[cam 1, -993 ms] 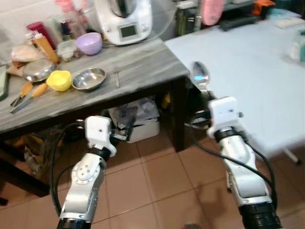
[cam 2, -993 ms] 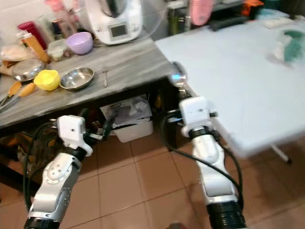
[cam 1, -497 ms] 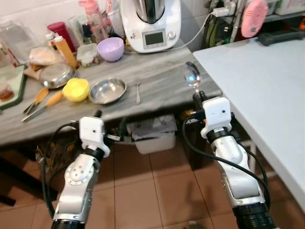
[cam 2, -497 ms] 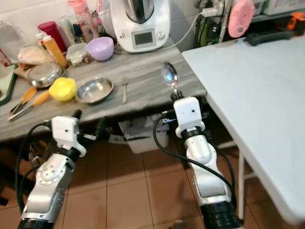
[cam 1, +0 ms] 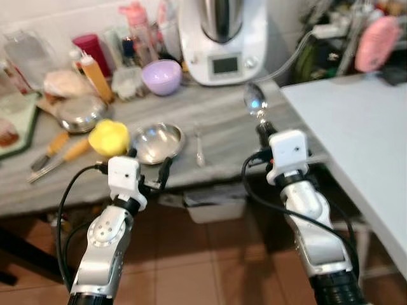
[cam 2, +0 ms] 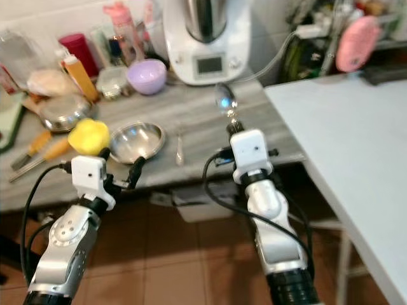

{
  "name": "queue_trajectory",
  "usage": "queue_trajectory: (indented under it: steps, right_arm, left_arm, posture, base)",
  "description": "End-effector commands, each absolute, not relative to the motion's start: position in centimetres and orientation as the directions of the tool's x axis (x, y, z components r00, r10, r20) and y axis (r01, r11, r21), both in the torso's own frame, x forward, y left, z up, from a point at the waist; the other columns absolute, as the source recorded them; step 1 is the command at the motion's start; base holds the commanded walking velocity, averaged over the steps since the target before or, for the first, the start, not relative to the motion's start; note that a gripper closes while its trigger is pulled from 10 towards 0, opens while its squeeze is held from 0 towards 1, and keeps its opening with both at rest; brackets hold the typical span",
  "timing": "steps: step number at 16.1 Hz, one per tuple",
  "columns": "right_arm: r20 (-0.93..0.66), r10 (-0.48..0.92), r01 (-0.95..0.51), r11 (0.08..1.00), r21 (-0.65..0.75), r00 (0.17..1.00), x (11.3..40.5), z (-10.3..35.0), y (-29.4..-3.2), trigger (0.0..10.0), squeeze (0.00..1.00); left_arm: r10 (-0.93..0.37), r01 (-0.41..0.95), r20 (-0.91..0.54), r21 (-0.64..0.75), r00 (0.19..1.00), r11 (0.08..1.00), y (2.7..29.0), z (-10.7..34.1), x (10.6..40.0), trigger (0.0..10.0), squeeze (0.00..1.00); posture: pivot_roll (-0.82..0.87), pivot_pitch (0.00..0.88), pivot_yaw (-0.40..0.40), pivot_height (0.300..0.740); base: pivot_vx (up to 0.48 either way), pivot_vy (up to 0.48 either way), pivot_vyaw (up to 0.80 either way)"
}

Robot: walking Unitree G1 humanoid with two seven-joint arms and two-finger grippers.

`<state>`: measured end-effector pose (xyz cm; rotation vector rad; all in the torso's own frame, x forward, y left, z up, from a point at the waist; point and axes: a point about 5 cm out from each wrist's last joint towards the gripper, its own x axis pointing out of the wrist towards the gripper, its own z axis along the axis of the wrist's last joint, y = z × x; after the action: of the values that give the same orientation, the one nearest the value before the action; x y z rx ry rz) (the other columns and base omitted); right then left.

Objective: Setting the table

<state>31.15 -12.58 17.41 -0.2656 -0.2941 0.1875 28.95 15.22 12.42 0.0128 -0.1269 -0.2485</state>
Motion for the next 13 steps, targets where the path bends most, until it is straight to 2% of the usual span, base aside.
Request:
queue_trajectory:
  steps: [1,2,10,13]
  right_arm:
    - [0.282,0.214,-0.130,0.949,-0.287,0.935,31.1,17.9,-12.7,10.0,0.00]
    - [0.281,0.214,-0.131,0.949,-0.286,0.936,31.1,17.9,-12.8,10.0,0.00]
    - [0.268,0.199,-0.126,0.956,-0.266,0.943,31.0,17.6,-12.7,10.0,0.00]
    - [0.258,0.215,-0.148,0.955,-0.256,0.942,30.9,17.6,-12.3,10.0,0.00]
  left_arm:
    - [-0.250,0.246,0.119,0.042,0.961,0.968,15.1,12.5,28.9,10.0,0.00]
    - [-0.248,0.245,0.116,0.042,0.962,0.969,15.2,12.4,28.9,10.0,0.00]
    - [-0.275,0.271,0.095,0.054,0.957,0.961,15.2,12.1,28.4,10.0,0.00]
    - [-0.394,0.384,0.062,0.124,0.917,0.915,15.3,11.9,27.7,10.0,0.00]
  posture:
    - [-0.17,0.075,0.133,0.740]
    - [-0.17,0.075,0.133,0.740]
    - [-0.16,0.083,0.142,0.740]
    - [-0.15,0.091,0.144,0.740]
  base:
    - [0.409,0.000,0.41]
    - [0.390,0.000,0.00]
    - [0.000,0.000,0.00]
    - [0.000,0.000,0.00]
